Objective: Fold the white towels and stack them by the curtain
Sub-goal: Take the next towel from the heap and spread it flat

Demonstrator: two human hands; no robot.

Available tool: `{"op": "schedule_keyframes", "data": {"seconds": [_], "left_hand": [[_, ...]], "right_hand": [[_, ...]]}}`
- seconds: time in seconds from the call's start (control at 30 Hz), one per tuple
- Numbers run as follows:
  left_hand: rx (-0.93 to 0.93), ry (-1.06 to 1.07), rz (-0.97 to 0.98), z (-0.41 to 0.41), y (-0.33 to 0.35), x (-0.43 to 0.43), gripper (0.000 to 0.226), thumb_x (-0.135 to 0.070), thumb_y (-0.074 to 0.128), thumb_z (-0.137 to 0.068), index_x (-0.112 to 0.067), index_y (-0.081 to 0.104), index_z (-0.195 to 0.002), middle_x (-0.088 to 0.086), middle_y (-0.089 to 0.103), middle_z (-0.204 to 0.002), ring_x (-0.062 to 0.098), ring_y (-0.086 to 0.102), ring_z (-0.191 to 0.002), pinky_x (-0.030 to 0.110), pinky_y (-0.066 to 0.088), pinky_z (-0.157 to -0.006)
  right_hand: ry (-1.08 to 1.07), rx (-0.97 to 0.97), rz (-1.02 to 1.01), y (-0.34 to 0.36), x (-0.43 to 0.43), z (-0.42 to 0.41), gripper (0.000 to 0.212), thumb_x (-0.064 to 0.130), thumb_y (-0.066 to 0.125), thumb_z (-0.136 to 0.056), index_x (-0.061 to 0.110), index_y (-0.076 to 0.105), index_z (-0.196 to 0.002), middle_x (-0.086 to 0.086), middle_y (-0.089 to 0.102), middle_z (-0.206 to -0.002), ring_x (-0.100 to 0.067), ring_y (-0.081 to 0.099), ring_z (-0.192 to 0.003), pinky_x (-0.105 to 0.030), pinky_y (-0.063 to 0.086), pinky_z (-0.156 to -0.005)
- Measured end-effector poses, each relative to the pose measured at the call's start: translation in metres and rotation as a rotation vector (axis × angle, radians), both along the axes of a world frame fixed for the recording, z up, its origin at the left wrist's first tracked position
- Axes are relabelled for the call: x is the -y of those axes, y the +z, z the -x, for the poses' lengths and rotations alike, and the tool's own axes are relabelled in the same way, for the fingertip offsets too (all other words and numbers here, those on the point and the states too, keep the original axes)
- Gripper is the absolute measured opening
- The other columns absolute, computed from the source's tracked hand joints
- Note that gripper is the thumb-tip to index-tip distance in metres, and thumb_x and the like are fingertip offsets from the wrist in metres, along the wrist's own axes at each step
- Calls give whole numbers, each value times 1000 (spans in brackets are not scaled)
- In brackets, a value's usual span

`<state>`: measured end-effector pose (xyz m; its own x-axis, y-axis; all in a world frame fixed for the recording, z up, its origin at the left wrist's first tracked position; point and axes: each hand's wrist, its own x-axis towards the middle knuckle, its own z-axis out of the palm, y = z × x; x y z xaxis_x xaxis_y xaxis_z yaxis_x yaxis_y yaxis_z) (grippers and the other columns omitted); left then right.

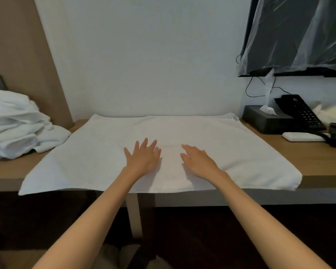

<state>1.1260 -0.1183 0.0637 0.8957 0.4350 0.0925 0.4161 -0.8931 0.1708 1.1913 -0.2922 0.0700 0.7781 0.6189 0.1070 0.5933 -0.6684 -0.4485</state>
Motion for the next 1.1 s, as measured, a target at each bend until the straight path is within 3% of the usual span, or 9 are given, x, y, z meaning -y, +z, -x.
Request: {"op": "schedule_keyframes", "data": {"seconds": [0.1,0.17,0.37,0.53,0.63,0.77,0.87,0.97,1.1], "left_hand": [[24,50,52,21,-13,-27,54,-51,12,-99,-34,12,-151,-1,8,-160,24,7,-147,57,-3,-113],[31,67,48,37,-22,-44,55,-55,8,-97,-39,14,-150,-5,8,-160,18,5,-147,53,-6,-115],[-22,240,17,79,-23,-106,57,-59,13,-95,-42,11,-149,-7,0,-161,19,-1,-148,52,-6,-115],[-69,326,-28,114,-22,-151,54,-44,12,-98,-33,13,-151,3,1,-161,32,3,-146,49,6,-117],[48,371,36,116,-21,-148,52,-43,16,-100,-33,18,-151,8,10,-160,30,11,-146,43,5,-118],[303,339,-39,127,-22,-135,44,-32,29,-101,-25,42,-143,5,37,-151,22,28,-140,42,0,-118],[620,393,16,153,-30,-132,44,-28,42,-99,-22,41,-143,4,30,-153,20,17,-145,47,-5,-116],[855,578,204,178,-41,-126,60,-35,52,-95,-23,28,-149,7,14,-158,26,6,-146,51,5,-116],[1044,855,908,198,-54,-130,89,-42,67,-85,-23,11,-151,12,15,-155,33,17,-142,49,25,-113]], "right_hand": [[76,-41,293,-13,-39,1,50,47,13,-102,39,6,-151,7,-1,-161,-27,-6,-147,-63,-9,-109],[46,10,333,-24,-48,0,50,57,6,-97,51,0,-147,13,-8,-159,-27,-13,-146,-70,-15,-102],[-20,97,292,-38,-45,-5,54,69,3,-90,58,1,-143,16,-6,-159,-22,-9,-147,-68,-14,-104],[-36,118,279,-37,-47,-4,53,68,5,-91,58,3,-144,16,-4,-159,-22,-6,-148,-68,-10,-105],[-45,108,277,-37,-46,-4,53,68,6,-91,59,4,-143,16,-3,-159,-21,-6,-148,-68,-10,-106],[-49,100,272,-36,-46,-1,53,68,6,-91,58,4,-143,16,-3,-159,-21,-5,-148,-67,-9,-106],[-51,106,266,-35,-46,-1,52,67,7,-92,58,5,-144,16,-2,-159,-21,-4,-148,-67,-8,-107],[-61,105,253,-34,-47,0,52,65,9,-93,57,8,-144,15,0,-160,-21,-2,-148,-66,-7,-108],[-102,101,223,-34,-53,5,49,60,13,-96,54,15,-145,13,6,-160,-24,2,-148,-65,-4,-110]]}}
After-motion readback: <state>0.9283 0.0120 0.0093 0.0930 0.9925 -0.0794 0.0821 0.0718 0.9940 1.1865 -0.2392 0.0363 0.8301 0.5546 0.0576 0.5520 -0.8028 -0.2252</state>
